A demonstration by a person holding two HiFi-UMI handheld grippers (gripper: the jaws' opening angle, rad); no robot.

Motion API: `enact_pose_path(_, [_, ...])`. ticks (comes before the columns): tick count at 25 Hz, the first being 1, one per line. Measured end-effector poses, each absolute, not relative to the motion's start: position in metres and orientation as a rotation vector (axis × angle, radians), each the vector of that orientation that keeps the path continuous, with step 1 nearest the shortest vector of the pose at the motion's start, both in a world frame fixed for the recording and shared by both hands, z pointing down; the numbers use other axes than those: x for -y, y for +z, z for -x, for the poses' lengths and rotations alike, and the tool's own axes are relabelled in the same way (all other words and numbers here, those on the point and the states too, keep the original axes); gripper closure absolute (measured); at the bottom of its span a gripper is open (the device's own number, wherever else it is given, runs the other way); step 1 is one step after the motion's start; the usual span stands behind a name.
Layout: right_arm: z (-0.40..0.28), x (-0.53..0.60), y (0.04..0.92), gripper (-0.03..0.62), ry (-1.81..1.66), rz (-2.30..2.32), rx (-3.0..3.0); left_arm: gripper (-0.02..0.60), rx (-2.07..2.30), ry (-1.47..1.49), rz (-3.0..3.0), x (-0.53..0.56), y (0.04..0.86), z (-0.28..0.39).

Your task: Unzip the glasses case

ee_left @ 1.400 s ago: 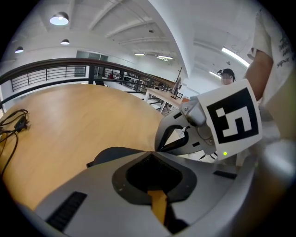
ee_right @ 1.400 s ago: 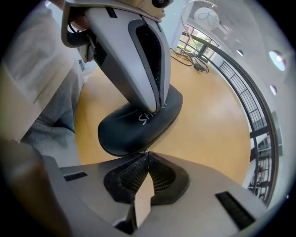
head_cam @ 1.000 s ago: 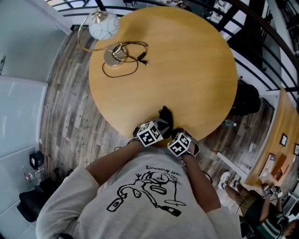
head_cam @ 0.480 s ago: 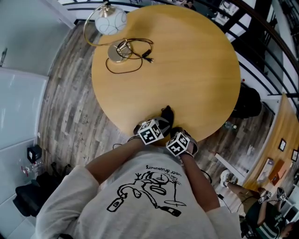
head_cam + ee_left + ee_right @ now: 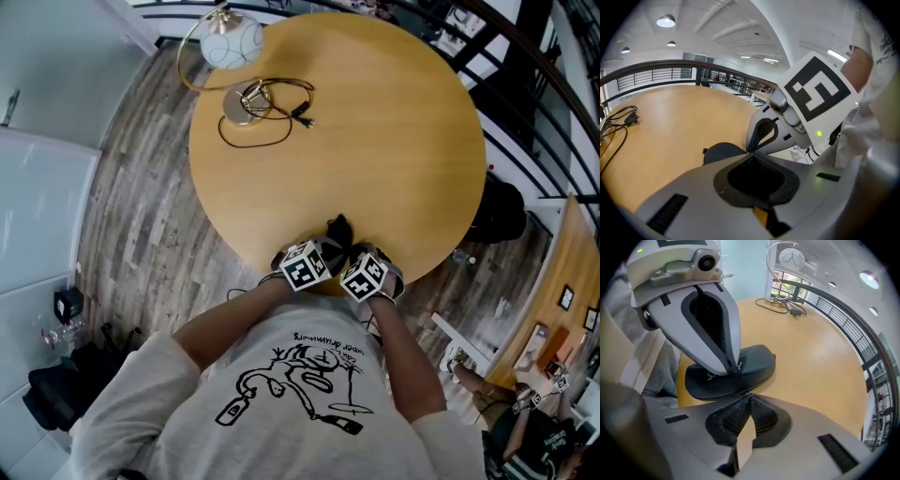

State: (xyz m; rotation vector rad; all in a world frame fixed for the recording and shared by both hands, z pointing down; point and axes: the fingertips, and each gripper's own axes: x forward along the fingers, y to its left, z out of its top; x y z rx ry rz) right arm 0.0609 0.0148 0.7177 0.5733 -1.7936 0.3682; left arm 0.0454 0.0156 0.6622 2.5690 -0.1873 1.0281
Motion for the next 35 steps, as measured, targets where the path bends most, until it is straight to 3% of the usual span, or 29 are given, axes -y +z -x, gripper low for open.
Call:
enact_pose_path(22, [-0.054,-0.061,0.72,0.572,0.605,-0.66,1.789,0.575,0.215,1.045,-2.491,-0.029,0.657,-0.046])
enact_pose_path(35, [-0.075,-0.02,0.72,0.572,0.422,-0.585,1.785,0.575,0.208,1.024,-2.436,-0.034,0.664,-0.046])
